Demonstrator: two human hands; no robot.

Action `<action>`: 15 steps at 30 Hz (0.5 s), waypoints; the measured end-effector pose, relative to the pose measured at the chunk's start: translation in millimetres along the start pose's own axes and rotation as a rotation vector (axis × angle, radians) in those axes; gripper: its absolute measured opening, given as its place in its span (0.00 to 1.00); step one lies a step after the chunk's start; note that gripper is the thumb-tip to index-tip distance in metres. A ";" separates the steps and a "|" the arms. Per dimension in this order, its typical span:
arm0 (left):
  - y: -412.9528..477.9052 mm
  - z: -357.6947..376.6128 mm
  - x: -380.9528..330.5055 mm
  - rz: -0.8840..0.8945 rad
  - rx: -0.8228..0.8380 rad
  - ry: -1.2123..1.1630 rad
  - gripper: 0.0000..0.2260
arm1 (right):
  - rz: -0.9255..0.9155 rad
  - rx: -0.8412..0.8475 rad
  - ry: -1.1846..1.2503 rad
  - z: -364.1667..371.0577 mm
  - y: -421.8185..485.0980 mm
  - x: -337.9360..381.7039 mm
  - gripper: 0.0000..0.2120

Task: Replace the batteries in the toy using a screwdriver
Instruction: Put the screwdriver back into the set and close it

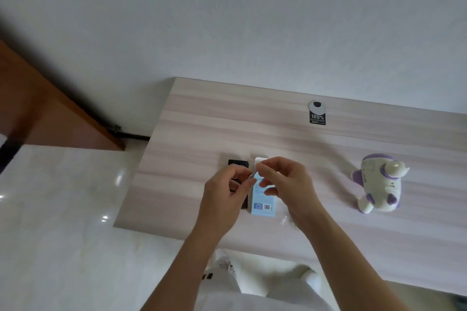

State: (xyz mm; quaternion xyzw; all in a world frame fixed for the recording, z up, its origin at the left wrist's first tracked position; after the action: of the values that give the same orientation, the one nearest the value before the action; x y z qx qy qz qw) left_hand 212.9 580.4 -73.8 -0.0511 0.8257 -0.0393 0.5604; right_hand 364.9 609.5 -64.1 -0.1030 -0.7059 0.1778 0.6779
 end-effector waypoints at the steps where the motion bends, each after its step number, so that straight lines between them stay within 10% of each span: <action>1: 3.2 -4.5 4.0 0.004 0.018 0.011 0.03 | 0.008 -0.015 0.007 4.0 0.7 -1.8 0.03; 15: 5.9 -8.7 38.2 0.006 0.233 0.116 0.02 | 0.183 -0.181 0.219 27.4 -8.4 -58.6 0.02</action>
State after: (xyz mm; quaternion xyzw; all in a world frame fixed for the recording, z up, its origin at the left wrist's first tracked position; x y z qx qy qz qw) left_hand 190.6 581.4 -106.5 0.0191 0.8466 -0.1362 0.5141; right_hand 342.1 576.1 -115.3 -0.2462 -0.6287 0.1619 0.7196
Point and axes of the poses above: each hand's wrist, its own y-axis towards the middle knuckle, its own z-axis out of the palm, x = y × z, the point moved 5 cm from there along y, towards the middle knuckle, and after that the axes turned 3 degrees about x, right-handed, at the moved point
